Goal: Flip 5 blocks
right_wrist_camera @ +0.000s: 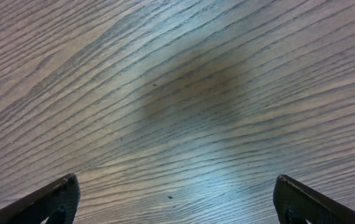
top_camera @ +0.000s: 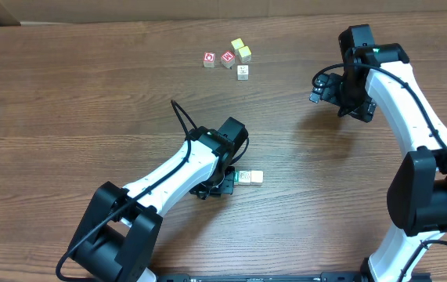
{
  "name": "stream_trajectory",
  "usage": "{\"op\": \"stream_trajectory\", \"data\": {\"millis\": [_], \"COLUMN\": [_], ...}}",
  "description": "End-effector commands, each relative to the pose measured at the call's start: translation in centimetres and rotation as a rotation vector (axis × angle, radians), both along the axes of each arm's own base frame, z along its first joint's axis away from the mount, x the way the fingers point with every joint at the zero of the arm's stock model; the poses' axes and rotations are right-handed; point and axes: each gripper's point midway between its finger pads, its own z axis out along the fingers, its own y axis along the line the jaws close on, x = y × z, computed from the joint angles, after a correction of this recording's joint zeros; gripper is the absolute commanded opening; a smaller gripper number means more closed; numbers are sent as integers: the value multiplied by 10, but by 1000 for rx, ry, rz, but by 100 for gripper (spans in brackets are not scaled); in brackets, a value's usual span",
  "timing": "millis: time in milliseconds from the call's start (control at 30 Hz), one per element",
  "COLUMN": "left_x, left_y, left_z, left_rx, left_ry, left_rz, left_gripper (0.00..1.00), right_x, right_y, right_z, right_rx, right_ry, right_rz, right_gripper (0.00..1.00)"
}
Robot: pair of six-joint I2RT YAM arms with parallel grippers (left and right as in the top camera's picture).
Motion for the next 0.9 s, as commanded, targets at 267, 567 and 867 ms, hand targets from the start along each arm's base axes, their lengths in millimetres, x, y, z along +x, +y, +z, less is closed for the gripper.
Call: {"op": "stream_trajectory", "data": {"millis": [267, 567, 867], "left_x": [9, 17, 15], "left_y": [4, 1, -5], "left_z": [1, 0, 7], "left_rx": [30, 17, -20], "left_ry": [-68, -101, -84], "left_rz": [11, 11, 17], "left_gripper": [4, 4, 4], "right_x": [5, 5, 5], "right_y": [-1, -1, -1], "right_z": [10, 10, 10], "right_rx": [-4, -4, -4], "right_ry": [-34, -34, -34], "right_rz": [4, 4, 4], "right_gripper": [100, 100, 100]}}
